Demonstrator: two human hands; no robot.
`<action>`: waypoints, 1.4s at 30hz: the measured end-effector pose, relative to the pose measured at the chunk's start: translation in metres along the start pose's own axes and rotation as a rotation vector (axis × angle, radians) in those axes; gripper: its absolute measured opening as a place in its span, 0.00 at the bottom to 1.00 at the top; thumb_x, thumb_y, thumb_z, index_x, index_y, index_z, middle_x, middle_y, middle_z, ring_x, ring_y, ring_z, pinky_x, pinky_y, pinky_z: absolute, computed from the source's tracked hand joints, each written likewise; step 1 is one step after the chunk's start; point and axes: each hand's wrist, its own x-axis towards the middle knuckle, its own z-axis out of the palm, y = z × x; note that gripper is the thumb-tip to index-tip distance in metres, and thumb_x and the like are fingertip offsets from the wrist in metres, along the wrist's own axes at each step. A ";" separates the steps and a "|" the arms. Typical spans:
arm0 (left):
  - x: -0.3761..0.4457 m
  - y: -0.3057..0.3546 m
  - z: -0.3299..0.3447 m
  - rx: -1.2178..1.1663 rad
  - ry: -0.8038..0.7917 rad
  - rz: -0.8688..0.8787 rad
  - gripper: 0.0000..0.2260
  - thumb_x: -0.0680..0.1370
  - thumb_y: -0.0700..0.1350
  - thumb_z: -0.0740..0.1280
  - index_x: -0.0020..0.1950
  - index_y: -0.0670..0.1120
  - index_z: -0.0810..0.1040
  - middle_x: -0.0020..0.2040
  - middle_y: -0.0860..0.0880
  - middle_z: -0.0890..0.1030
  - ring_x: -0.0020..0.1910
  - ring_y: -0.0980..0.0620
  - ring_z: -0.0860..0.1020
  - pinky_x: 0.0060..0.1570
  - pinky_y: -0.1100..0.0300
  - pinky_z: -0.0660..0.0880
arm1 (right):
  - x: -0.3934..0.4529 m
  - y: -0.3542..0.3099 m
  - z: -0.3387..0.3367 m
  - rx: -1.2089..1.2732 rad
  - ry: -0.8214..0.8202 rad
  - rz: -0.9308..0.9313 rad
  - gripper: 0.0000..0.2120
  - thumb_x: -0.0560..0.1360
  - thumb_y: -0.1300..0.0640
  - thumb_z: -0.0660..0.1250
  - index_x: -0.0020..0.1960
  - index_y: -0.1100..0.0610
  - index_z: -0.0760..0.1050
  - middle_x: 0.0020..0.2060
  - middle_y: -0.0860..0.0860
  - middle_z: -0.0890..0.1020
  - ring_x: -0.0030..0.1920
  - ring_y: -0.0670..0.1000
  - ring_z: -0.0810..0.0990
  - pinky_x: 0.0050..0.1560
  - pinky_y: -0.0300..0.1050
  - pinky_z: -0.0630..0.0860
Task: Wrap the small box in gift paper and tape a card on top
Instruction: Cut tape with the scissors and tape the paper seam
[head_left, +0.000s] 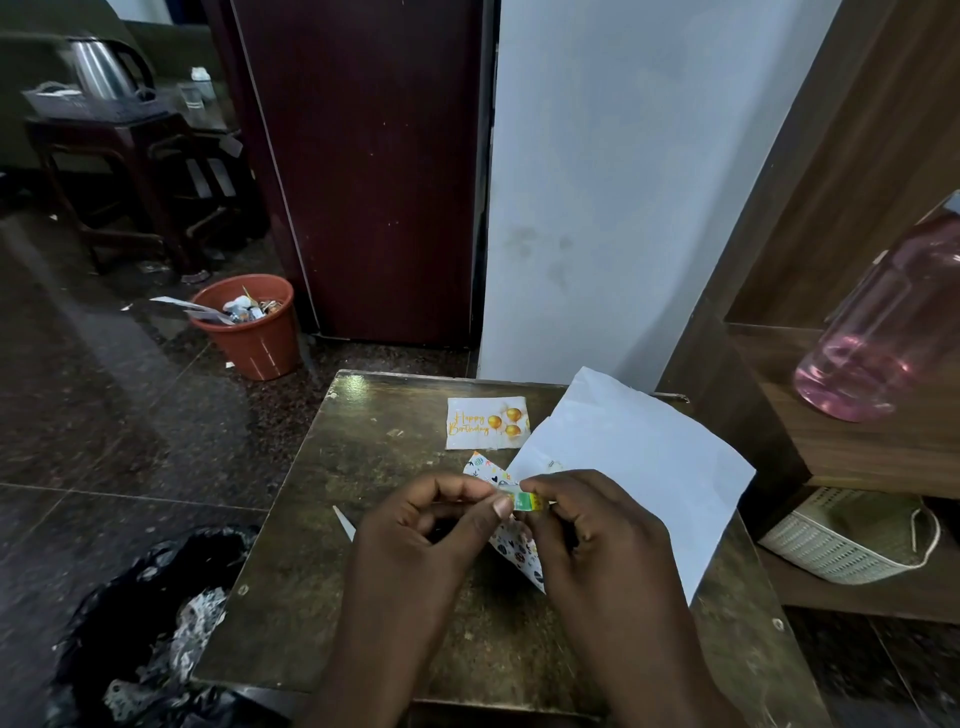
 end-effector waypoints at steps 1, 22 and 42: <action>-0.001 0.000 0.001 0.013 0.013 0.005 0.05 0.72 0.41 0.79 0.43 0.51 0.88 0.41 0.50 0.88 0.45 0.50 0.87 0.52 0.50 0.82 | -0.001 -0.001 0.001 -0.016 0.009 0.003 0.12 0.75 0.63 0.74 0.54 0.49 0.84 0.49 0.41 0.83 0.49 0.42 0.79 0.49 0.26 0.72; 0.009 -0.003 -0.010 0.039 0.024 -0.024 0.05 0.79 0.40 0.71 0.44 0.45 0.84 0.38 0.46 0.86 0.36 0.50 0.85 0.42 0.57 0.79 | -0.002 -0.007 0.006 0.058 0.030 0.013 0.10 0.74 0.62 0.73 0.52 0.49 0.83 0.47 0.39 0.82 0.47 0.40 0.80 0.46 0.30 0.74; 0.024 -0.005 -0.019 -0.450 -0.015 -0.088 0.06 0.74 0.35 0.70 0.51 0.38 0.80 0.42 0.40 0.84 0.38 0.48 0.83 0.38 0.60 0.82 | 0.004 0.003 -0.001 0.385 -0.080 0.291 0.10 0.74 0.60 0.77 0.46 0.45 0.81 0.44 0.41 0.86 0.45 0.40 0.85 0.46 0.39 0.81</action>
